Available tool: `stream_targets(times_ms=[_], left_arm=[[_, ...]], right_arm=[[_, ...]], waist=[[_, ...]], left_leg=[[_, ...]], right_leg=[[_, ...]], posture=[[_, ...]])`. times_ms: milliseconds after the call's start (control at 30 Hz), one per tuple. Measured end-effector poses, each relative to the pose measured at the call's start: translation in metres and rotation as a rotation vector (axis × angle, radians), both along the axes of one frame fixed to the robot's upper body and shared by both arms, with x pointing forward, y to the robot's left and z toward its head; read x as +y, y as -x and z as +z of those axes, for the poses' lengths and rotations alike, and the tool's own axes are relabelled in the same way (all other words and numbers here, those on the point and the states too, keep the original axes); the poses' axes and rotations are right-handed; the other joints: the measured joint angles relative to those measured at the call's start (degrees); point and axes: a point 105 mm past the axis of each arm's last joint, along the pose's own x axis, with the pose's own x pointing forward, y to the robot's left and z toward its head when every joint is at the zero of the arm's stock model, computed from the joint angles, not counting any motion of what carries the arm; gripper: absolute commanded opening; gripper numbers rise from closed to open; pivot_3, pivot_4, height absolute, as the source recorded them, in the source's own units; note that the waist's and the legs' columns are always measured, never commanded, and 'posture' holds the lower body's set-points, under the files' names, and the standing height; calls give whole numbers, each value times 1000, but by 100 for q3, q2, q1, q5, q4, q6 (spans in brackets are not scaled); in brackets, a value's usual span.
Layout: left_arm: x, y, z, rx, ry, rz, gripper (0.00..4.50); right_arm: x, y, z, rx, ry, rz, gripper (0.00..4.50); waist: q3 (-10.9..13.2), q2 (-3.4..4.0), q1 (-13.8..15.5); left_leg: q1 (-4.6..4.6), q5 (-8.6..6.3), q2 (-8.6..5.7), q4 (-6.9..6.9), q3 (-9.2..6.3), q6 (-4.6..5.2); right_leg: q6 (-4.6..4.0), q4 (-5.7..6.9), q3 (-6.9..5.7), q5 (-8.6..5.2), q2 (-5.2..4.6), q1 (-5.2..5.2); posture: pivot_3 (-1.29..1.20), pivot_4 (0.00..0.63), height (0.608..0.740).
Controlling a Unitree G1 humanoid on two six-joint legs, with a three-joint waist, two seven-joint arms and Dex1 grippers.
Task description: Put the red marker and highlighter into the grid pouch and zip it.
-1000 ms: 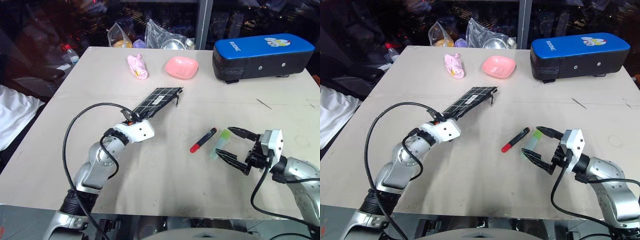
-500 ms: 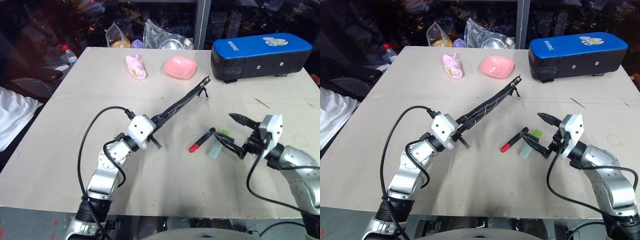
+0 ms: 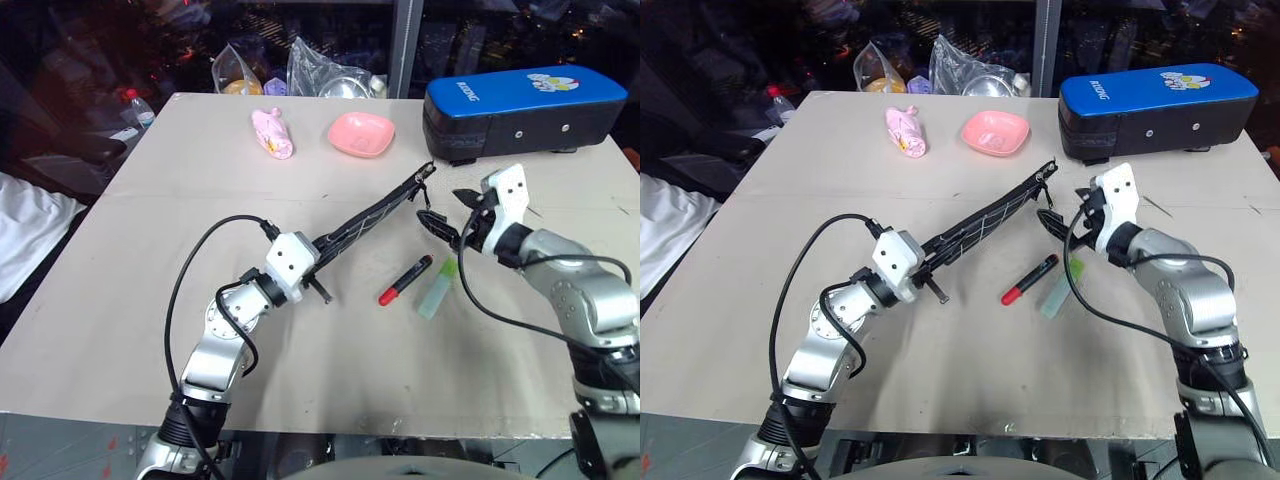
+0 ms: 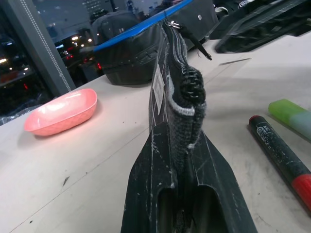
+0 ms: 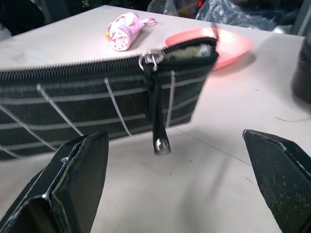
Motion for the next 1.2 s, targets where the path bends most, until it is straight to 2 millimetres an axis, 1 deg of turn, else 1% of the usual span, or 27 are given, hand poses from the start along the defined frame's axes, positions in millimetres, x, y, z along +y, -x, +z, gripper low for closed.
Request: stream_targets(times_ms=[67,167,200,233,267,300,367,433,500,533,767,933,967,1100,1200], left_arm=[[0,1,-1,2,-9,-10,46],[0,1,-1,3,-19,-18,46],[0,1,-1,3,-19,-19,5],[0,0,-2,4,-21,-20,0],[0,0,-2,5,-22,-20,0],[0,0,-3,6,-23,-19,0],[1,-1,-4,9,-24,-18,0],[1,-1,-4,8,-26,-17,0],[1,-1,-4,7,-30,-16,0],[1,-1,-4,7,-32,-15,0],[2,-1,-5,2,-40,-1,0],[3,-7,-2,-22,-40,48,0],[3,-9,1,-37,-42,60,0],[4,-10,0,-41,-43,69,0],[4,-12,0,-42,-36,81,0]], right_arm=[[3,-6,0,27,4,40,4500],[7,-6,6,26,7,99,4500],[8,-6,7,25,7,107,4243],[9,-7,7,22,7,120,3959],[10,-8,7,17,9,130,3513],[10,-8,6,16,12,136,3181],[12,-7,6,11,17,152,2249],[12,-7,7,7,19,158,1481],[13,-8,8,0,20,160,415],[12,-8,8,0,22,159,39],[11,-9,8,-9,44,155,39],[15,-5,7,-35,120,186,39],[19,-3,7,-56,155,205,39],[22,-2,7,-68,175,214,39],[31,1,5,-73,179,249,39]], waist=[[1,1,-2],[1,1,-2],[1,1,1],[1,1,-1],[1,1,-2],[1,1,-3],[1,1,-4],[1,1,-5],[1,1,-8],[1,1,-11],[2,2,-28],[4,2,-35],[4,2,-47],[6,2,-93],[7,1,-117]], left_leg=[[0,0,0,0,2,1],[-1,-2,1,-2,1,3],[-2,-2,2,-2,0,4],[-2,-2,2,-1,1,4],[-2,-2,2,-2,1,4],[-2,-2,2,-2,1,4],[-2,-2,2,-2,1,4],[-2,-2,3,-2,1,3],[-2,-2,4,-2,1,3],[-2,-2,4,-2,1,3],[-2,-3,5,-2,1,4],[-3,-7,5,-3,1,11],[-3,-7,6,-3,1,11],[-3,-5,7,-5,1,9],[-3,-5,9,-5,1,9]], right_leg=[[0,0,0,0,0,-1],[0,-1,-1,0,-1,-1],[0,-2,-1,0,-3,-1],[0,-2,-1,0,-3,-1],[0,-2,-1,0,-3,-1],[0,-2,-1,0,-4,-1],[0,-2,-1,0,-4,-2],[0,-1,-1,0,-5,-2],[0,-2,-1,0,-8,-2],[0,-2,-1,0,-8,-2],[0,-2,-1,0,-11,-2],[0,-3,-1,0,-12,-3],[0,-3,-1,0,-12,-3],[0,-4,-2,0,-14,-4],[0,-4,-2,0,-14,-4]], posture=[[0,150,740],[0,150,740],[0,150,740],[0,150,740],[0,150,740],[0,150,740],[0,150,740],[0,150,740],[0,150,740],[0,150,740],[0,150,740],[0,150,740],[0,150,740],[0,150,740],[0,150,740]])
